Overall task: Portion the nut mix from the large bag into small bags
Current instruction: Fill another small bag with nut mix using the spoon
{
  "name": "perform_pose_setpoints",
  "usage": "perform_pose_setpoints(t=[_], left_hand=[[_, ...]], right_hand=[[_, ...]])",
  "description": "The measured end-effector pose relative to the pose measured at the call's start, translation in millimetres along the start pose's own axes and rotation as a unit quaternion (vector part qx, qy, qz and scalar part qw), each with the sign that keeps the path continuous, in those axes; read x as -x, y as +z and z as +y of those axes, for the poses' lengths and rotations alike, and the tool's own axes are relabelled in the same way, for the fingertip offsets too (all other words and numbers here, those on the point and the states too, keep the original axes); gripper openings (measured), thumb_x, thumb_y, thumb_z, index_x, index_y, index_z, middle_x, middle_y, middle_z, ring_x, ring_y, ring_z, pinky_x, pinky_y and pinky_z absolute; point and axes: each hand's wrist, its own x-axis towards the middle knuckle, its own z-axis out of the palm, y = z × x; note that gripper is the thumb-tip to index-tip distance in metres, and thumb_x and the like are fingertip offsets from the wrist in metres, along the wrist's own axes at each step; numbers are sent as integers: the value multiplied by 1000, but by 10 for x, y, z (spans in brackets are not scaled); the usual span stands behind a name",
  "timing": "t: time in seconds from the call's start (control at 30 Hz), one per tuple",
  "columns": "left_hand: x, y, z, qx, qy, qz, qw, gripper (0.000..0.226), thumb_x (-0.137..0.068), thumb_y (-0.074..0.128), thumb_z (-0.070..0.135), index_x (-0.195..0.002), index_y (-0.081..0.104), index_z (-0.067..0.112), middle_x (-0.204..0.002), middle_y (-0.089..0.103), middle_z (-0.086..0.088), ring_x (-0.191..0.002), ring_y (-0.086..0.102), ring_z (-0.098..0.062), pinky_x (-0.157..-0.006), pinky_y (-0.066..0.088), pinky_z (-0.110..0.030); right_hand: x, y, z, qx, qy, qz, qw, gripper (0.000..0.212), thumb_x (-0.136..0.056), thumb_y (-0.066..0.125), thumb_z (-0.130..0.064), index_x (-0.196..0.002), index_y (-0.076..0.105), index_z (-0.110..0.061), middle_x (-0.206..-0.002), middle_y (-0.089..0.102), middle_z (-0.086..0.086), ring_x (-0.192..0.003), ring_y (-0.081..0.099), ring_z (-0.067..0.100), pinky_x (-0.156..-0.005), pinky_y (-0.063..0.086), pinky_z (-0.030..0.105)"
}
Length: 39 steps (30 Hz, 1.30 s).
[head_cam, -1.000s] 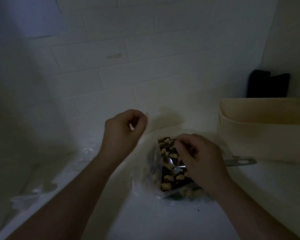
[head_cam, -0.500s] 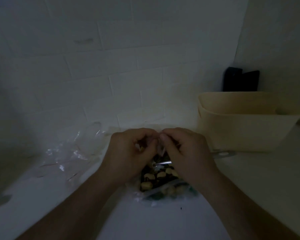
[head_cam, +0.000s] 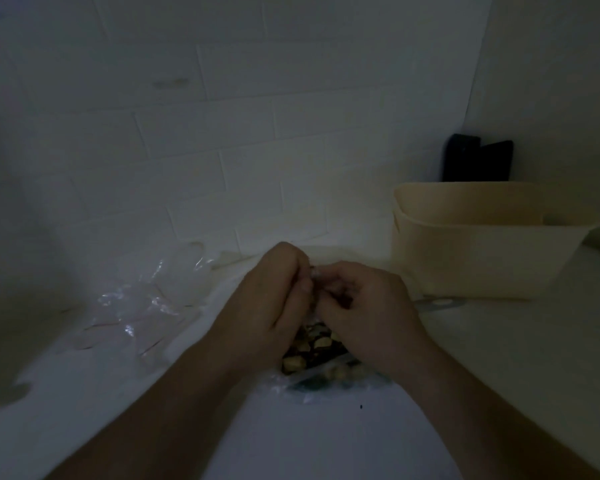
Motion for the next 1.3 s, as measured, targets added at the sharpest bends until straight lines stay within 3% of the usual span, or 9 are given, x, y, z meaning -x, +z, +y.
perform_pose_setpoints(t=[0.13, 0.3, 0.6, 0.73, 0.83, 0.9, 1.03, 1.2, 1.3], left_hand=[[-2, -55, -28, 39, -62, -62, 995, 26, -96, 55, 46, -102, 48, 21, -81, 56, 4, -70, 55, -16, -60, 47, -43], [-25, -45, -119, -6, -55, -95, 994, 72, -73, 92, 39, -132, 54, 25, -118, 63, 12, -105, 66, -11, -83, 57, -37], [-29, -86, -111, 79, -76, -36, 993, 52, -68, 91, 40, -114, 69, 30, -110, 69, 9, -102, 68, -15, -82, 53, -23], [-33, -92, -122, 113, -91, -34, 989, 48, -70, 91, 27, -114, 70, 25, -113, 72, 6, -107, 70, -21, -90, 59, -43], [-27, -108, -124, 140, -104, -17, 984, 46, -71, 89, 30, -113, 71, 23, -111, 74, 3, -106, 72, -22, -92, 60, -44], [-30, -134, -139, 152, -121, 6, 981, 49, -69, 86, 38, -114, 71, 26, -112, 75, 4, -109, 71, -18, -95, 59, -43], [-47, -179, -211, 166, -160, 37, 972, 46, -71, 87, 28, -115, 71, 32, -112, 76, 10, -111, 70, -10, -100, 58, -42], [-63, -199, -273, 189, -194, 31, 962, 47, -73, 88, 24, -117, 72, 28, -113, 77, 5, -110, 72, -15, -98, 59, -38], [-61, -188, -282, 191, -212, 19, 958, 44, -78, 90, 10, -115, 72, 25, -107, 78, 7, -101, 74, -10, -86, 58, -23]], right_hand=[[-7, -98, -40, -47, 11, -3, 999, 22, -91, 72, -15, -97, 64, -34, -74, 74, -11, -68, 70, 5, -61, 54, 23], [-7, -114, -44, -61, 15, -2, 998, 24, -89, 69, -7, -93, 63, -30, -67, 71, -11, -67, 72, 9, -66, 62, 39], [-10, -122, 1, -57, -4, -4, 998, 22, -91, 69, -13, -94, 61, -33, -71, 72, -7, -68, 72, 13, -69, 61, 48], [-23, -113, 21, -48, -6, -4, 999, 19, -91, 72, -18, -95, 60, -34, -72, 73, -9, -70, 71, 9, -68, 60, 40], [-36, -132, 29, -67, 7, -31, 997, 10, -94, 73, -32, -96, 63, -35, -81, 76, -11, -77, 72, 5, -70, 57, 27], [-83, -245, 99, 61, -17, -28, 998, 5, -96, 69, -40, -93, 67, -36, -83, 72, -17, -80, 69, 0, -67, 50, 18], [-126, -530, 287, 376, 34, -89, 922, 22, -92, 61, -60, -97, 71, -41, -94, 62, -13, -105, 57, 20, -85, 52, 38], [-57, -759, 294, 402, 121, -140, 897, 24, -86, 59, -77, -102, 59, -59, -105, 62, -23, -114, 55, 15, -97, 47, 45], [-81, -944, 262, 343, 141, -167, 914, 22, -83, 76, -57, -89, 56, -63, -95, 62, -25, -95, 61, 7, -91, 52, 41]])
